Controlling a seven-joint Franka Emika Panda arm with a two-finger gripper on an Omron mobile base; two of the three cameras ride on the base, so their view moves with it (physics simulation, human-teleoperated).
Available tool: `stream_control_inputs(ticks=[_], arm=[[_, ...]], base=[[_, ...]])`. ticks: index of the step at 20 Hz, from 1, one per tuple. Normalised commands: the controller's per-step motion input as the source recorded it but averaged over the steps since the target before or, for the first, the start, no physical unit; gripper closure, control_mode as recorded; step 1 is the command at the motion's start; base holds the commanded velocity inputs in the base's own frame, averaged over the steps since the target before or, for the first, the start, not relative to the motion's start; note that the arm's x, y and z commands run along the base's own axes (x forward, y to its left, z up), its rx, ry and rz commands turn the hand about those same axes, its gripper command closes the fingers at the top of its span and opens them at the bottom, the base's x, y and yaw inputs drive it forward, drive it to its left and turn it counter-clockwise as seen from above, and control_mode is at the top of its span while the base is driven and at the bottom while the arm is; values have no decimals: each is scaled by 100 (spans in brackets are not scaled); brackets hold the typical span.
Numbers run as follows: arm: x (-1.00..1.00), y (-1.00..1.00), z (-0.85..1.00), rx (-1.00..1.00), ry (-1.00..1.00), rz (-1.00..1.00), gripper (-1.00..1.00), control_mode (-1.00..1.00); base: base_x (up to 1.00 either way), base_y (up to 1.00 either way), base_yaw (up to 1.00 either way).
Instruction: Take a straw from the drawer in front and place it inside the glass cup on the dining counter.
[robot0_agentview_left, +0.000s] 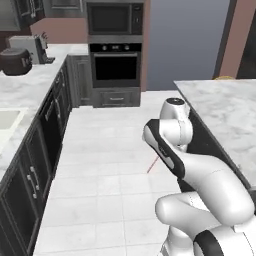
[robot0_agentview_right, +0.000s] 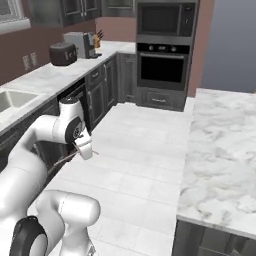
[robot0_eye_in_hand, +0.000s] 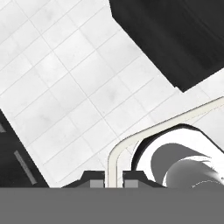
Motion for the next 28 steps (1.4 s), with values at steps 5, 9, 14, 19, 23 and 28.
stream_control_inputs(ticks=[5,9,14,19,23,28], arm=[[0,0,0,0,0,0,100,100],[0,0,0,0,0,0,100,100],[0,0,0,0,0,0,100,100],[0,0,0,0,0,0,100,100],[0,0,0,0,0,0,100,100],[0,0,0,0,0,0,100,100]], base=[[55,75,-14],[100,34,-18],[100,26,-20],[100,28,-20],[100,30,-20],[100,32,-21]])
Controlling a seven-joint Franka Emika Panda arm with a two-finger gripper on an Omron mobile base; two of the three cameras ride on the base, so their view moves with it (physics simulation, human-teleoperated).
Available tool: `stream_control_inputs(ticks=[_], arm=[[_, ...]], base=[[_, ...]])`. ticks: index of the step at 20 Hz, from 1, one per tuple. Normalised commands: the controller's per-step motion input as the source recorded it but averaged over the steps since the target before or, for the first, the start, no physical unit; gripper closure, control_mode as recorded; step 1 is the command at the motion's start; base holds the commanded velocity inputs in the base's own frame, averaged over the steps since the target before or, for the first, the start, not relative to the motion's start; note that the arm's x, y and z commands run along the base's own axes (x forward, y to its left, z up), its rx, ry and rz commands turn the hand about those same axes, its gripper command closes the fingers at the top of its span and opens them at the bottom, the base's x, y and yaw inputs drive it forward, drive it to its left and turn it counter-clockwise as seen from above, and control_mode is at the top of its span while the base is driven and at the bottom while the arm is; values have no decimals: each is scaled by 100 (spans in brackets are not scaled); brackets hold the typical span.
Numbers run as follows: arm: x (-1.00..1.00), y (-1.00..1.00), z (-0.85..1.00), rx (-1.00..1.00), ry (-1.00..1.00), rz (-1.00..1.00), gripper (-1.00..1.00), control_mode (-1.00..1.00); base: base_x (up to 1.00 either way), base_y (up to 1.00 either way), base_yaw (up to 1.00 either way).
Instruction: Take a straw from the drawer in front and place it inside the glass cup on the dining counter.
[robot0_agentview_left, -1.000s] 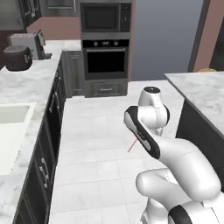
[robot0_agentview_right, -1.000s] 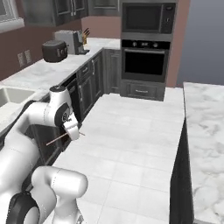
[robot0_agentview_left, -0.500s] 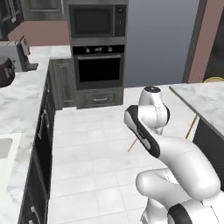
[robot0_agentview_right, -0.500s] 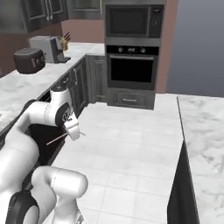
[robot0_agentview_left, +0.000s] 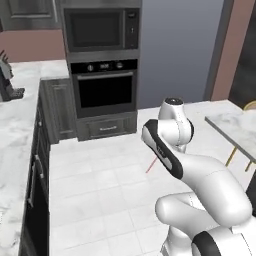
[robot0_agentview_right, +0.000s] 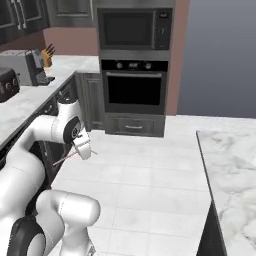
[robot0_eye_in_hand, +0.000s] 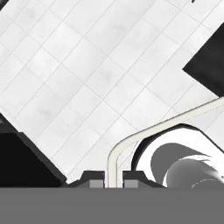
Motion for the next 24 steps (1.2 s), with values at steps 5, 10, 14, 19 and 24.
stream_control_inputs(ticks=[5,10,14,19,24], arm=[[0,0,0,0,0,0,100,100],[0,0,0,0,0,0,100,100],[0,0,0,0,0,0,100,100],[0,0,0,0,0,0,100,100],[0,0,0,0,0,0,100,100]], base=[[100,34,-23],[100,39,-30],[100,42,-40],[100,43,-51],[100,42,-58]])
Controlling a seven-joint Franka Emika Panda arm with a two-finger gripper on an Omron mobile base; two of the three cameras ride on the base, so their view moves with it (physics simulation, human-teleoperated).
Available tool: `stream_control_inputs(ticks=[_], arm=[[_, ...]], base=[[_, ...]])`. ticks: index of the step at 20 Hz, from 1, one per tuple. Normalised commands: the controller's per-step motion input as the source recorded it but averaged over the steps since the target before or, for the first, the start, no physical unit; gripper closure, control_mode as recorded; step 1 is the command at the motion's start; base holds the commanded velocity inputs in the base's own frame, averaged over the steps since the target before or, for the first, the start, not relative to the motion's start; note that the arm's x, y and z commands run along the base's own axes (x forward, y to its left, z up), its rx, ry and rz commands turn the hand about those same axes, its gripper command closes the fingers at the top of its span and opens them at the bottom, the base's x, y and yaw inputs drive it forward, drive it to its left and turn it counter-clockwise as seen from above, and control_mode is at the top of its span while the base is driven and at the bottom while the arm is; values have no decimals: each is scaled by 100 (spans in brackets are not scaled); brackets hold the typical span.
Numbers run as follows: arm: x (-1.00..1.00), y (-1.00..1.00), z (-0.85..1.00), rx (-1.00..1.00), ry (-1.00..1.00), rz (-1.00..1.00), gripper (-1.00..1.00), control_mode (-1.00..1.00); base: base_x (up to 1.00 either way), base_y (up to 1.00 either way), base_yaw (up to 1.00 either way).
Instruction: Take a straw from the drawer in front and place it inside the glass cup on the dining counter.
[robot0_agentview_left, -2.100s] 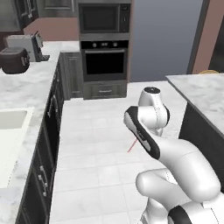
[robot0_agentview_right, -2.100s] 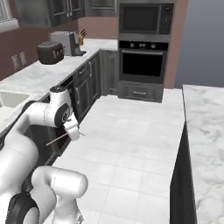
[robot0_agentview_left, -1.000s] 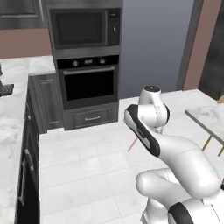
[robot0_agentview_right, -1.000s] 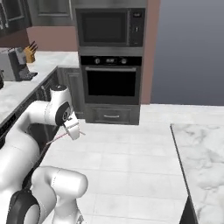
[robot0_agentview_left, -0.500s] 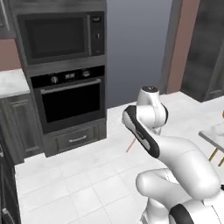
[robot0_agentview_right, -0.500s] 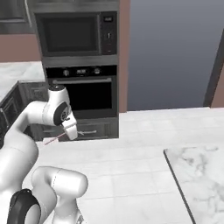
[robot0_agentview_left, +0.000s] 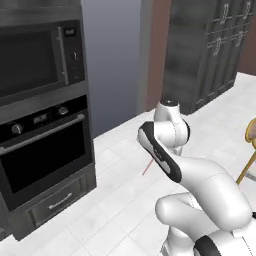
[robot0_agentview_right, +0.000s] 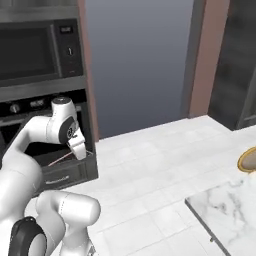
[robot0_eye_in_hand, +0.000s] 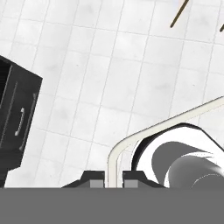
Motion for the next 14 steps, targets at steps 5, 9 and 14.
stream_control_inputs(ticks=[5,9,14], arm=[[0,0,0,0,0,0,100,100],[0,0,0,0,0,0,100,100],[0,0,0,0,0,0,100,100]], base=[[98,42,-60],[95,42,-60],[99,28,-48]])
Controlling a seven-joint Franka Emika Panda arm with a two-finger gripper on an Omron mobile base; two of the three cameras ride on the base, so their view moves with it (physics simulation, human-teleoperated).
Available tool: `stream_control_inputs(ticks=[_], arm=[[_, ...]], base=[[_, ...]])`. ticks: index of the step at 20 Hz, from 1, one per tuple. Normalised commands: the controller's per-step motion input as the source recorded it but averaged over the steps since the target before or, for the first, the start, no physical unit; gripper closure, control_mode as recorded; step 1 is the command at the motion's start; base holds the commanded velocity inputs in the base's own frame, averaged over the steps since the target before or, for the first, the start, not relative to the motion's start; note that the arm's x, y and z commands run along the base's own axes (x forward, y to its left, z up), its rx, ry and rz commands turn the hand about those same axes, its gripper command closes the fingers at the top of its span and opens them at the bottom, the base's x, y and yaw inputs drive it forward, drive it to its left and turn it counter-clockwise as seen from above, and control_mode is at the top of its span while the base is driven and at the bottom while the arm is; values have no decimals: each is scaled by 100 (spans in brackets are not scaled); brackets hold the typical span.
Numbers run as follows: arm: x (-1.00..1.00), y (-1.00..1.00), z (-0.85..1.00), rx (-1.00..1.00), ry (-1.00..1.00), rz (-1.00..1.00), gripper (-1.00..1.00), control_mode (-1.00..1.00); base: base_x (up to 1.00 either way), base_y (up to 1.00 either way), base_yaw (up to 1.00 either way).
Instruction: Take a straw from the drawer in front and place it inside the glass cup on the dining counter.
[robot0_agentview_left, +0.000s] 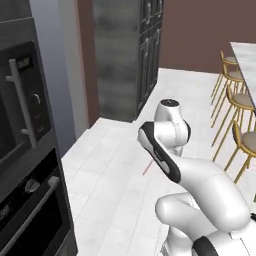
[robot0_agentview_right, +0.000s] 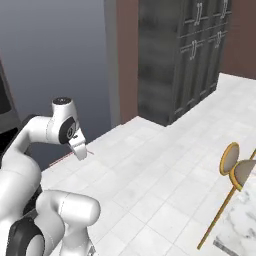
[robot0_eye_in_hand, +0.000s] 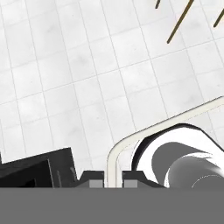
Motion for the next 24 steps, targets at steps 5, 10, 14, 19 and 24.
stream_control_inputs(ticks=[5,10,14,19,24], arm=[[0,0,0,0,0,0,100,100],[0,0,0,0,0,0,100,100],[0,0,0,0,0,0,100,100],[0,0,0,0,0,0,100,100],[0,0,0,0,0,0,100,100]], base=[[100,6,-21],[100,0,-11],[100,0,-20],[98,6,-42],[88,4,-47]])
